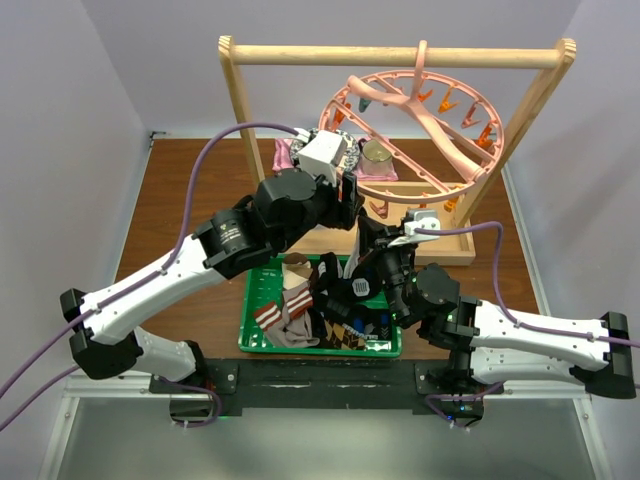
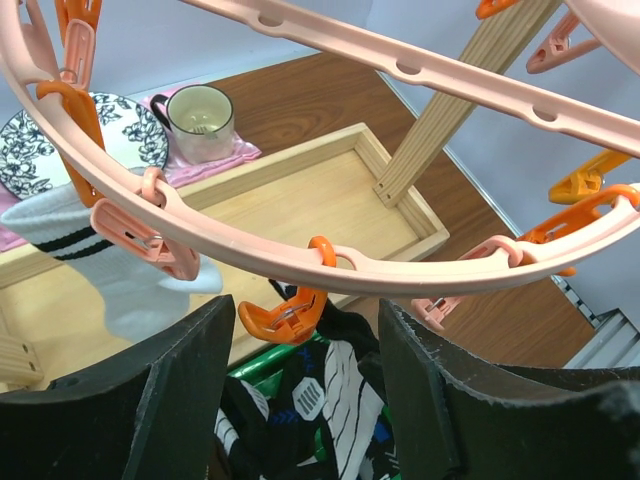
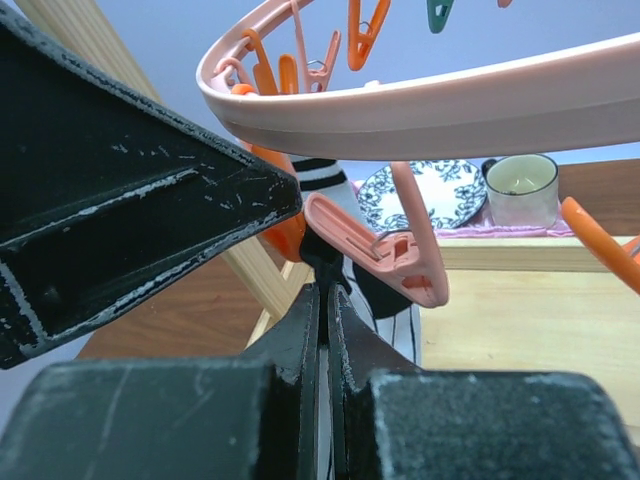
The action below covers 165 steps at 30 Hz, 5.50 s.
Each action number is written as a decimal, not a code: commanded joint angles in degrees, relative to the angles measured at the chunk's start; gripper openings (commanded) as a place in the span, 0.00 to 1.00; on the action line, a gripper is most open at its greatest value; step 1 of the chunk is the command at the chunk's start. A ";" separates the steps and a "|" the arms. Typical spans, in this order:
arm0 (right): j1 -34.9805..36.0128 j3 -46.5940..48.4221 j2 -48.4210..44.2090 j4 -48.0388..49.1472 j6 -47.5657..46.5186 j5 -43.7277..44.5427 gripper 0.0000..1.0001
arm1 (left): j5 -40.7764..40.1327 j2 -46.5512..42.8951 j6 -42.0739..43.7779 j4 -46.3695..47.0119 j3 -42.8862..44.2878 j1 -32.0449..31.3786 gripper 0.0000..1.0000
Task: Clip the socks to the hanger
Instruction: Open the clamp at the hanger, then clamp the sock onto the hanger.
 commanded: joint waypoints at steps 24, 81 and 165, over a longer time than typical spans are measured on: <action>-0.14 2.45 0.43 1.15 5.25 -1.82 0.00 | -4.07 2.97 -1.23 3.82 4.10 -0.58 0.57; -0.23 -0.63 -2.91 -10.10 16.06 -3.93 0.00 | -4.43 0.52 2.11 5.93 2.25 -0.58 0.00; -0.32 5.44 -1.24 -5.53 9.12 -6.30 0.00 | -1.17 -0.28 1.76 5.84 -0.56 -0.49 0.40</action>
